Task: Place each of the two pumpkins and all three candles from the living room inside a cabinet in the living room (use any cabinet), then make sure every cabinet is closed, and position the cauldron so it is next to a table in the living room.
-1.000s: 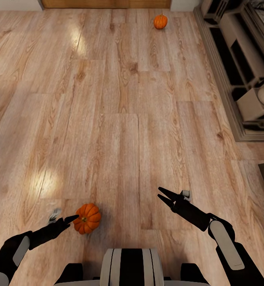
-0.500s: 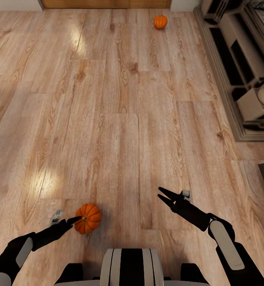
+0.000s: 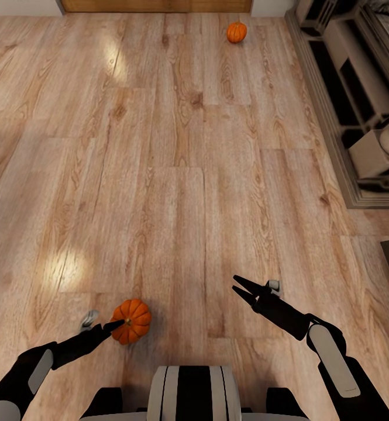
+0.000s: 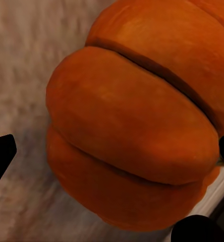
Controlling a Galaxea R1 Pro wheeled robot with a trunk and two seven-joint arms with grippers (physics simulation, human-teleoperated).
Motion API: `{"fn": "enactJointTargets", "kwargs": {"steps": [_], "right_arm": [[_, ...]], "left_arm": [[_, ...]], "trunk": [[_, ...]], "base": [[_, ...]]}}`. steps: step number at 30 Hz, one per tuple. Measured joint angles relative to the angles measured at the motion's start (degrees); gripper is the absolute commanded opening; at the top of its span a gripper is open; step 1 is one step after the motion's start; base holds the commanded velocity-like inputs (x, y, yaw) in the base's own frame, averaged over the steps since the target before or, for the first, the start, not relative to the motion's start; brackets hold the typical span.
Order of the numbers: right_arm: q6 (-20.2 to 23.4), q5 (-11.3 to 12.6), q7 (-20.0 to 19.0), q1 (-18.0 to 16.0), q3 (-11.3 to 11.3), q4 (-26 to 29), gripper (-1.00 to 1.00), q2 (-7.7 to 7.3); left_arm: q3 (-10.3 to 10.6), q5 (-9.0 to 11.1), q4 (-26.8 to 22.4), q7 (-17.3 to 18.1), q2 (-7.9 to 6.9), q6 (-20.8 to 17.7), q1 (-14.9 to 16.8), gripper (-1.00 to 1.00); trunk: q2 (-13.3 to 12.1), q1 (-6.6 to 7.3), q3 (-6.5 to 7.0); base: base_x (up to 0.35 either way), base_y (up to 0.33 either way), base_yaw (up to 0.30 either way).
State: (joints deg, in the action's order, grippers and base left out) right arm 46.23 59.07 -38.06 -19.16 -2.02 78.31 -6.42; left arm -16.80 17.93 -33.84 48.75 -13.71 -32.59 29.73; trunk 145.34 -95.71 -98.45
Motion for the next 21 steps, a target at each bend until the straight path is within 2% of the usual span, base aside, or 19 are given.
{"fn": "enactJointTargets", "kwargs": {"steps": [1, 2, 21], "right_arm": [[0.0, 0.0, 0.0, 0.0, 0.0, 0.0, 1.0, 0.0], [0.0, 0.0, 0.0, 0.0, 0.0, 0.0, 1.0, 0.0], [0.0, 0.0, 0.0, 0.0, 0.0, 0.0, 1.0, 0.0]], "left_arm": [[0.0, 0.0, 0.0, 0.0, 0.0, 0.0, 0.0, 1.0], [0.1, -0.1, 0.0, 0.1, 0.0, 0.0, 0.0, -1.0], [0.0, -0.1, 0.0, 0.0, -0.08, -0.1, 0.0, -1.0]], "trunk": [[0.0, 0.0, 0.0], [0.0, 0.0, 0.0], [0.0, 0.0, 0.0]], "base": [[0.0, 0.0, 0.0], [0.0, 0.0, 0.0], [0.0, 0.0, 0.0]]}}
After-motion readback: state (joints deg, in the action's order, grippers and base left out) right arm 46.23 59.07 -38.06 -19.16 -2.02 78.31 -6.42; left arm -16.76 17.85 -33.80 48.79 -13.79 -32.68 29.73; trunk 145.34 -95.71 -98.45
